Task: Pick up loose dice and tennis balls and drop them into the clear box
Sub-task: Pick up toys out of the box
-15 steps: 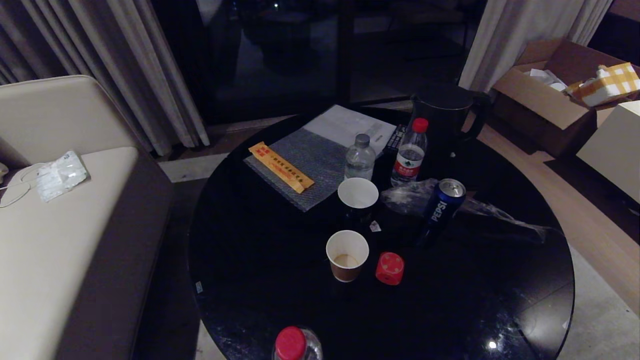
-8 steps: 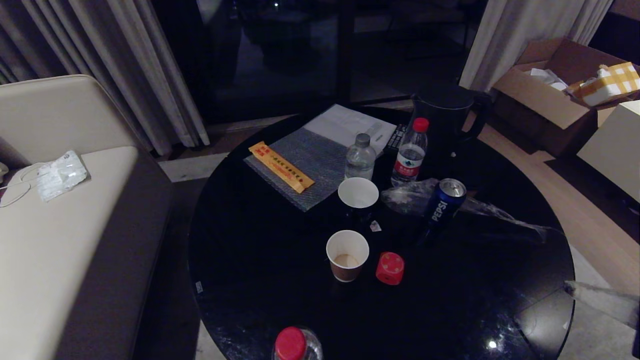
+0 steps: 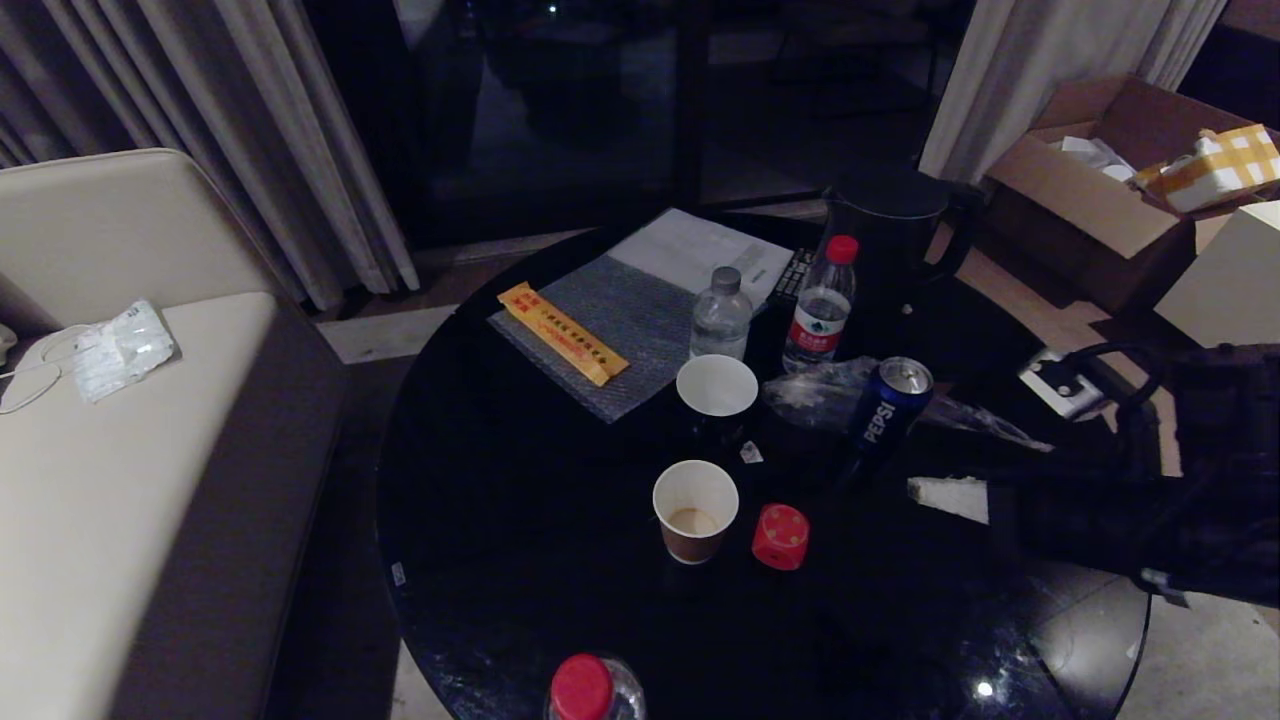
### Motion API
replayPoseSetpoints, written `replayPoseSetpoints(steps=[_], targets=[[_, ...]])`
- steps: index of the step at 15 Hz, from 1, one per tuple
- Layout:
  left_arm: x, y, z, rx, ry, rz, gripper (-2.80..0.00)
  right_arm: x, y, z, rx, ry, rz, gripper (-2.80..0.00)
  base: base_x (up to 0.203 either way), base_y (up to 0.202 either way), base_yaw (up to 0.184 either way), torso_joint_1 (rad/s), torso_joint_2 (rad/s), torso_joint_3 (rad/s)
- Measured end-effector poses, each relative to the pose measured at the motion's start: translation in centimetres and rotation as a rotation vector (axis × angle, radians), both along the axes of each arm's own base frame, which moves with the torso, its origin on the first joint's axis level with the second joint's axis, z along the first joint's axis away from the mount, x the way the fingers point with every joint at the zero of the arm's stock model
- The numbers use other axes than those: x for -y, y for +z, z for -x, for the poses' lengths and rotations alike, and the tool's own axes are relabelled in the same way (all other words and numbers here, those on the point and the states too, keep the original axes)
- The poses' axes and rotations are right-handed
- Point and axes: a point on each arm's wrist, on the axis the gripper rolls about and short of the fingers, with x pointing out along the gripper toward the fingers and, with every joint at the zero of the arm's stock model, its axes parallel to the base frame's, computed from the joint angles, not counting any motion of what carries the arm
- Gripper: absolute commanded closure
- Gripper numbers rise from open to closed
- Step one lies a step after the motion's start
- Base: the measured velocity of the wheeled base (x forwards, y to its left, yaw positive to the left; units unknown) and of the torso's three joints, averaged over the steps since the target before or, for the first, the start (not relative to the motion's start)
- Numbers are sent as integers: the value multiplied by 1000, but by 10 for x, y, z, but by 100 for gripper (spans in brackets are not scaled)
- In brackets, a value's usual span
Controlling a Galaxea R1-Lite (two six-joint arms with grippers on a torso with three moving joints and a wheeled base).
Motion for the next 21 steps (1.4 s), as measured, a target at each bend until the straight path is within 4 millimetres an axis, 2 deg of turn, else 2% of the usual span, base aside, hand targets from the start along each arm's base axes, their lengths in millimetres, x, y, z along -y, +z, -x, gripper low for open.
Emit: replayPoseSetpoints(steps=[1,6,10,21], targets=[[0,0,0,0,0,0,0,-5,-5,-10,-3,7,10,-280,0,0,0,0,0,0],[0,0,0,0,0,1,0,-21,-39,-49,-38,42,93,-280,0,0,0,0,0,0],[0,0,0,0,0,1,0,-30,-57,-67,32,118,183,-280,0,0,0,0,0,0],[0,0,0,0,0,0,0,-41,-94,-73,60,429,267,-280,0,0,0,0,0,0]])
